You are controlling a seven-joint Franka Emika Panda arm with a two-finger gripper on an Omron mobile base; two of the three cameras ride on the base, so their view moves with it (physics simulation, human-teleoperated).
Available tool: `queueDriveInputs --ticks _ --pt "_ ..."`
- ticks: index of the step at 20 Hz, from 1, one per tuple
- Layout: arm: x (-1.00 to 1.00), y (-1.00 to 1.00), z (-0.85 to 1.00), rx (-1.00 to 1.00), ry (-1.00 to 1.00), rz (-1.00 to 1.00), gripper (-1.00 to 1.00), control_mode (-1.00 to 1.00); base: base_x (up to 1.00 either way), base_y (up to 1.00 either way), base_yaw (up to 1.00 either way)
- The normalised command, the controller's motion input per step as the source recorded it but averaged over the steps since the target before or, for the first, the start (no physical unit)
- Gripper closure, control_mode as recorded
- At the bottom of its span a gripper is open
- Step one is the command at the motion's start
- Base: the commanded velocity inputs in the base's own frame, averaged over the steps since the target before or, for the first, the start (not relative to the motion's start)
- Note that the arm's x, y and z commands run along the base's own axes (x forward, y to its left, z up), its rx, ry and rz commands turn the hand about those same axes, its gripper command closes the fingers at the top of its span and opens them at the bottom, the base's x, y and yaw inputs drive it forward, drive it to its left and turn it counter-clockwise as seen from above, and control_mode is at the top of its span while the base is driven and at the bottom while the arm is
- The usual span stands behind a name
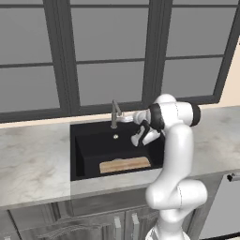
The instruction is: Turn on the sink faucet with hot water and rinse the cutting board for ten seconds, then turn off the faucet. Push the cutting board to reach the water if necessary.
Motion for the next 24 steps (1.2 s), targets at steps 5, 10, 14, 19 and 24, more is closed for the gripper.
queueDriveInputs --ticks 5,10,14,19,24 --pt "0.19 0.00 -0.13 0.02 -0.01 0.00 -1.00 -1.00 0.00 0.00 0.00" --pt "0.14 0.00 -0.07 0.00 0.00 0.00 -1.00 -1.00 0.00 0.00 0.00" --pt "0.12 0.05 -0.01 0.00 0.00 0.00 -1.00 -1.00 0.00 0.00 0.00" --pt "0.01 0.12 0.00 0.00 0.00 0.00 -1.00 -1.00 0.00 0.00 0.00" --pt "0.02 0.05 0.00 0.00 0.00 0.00 -1.00 -1.00 0.00 0.00 0.00"
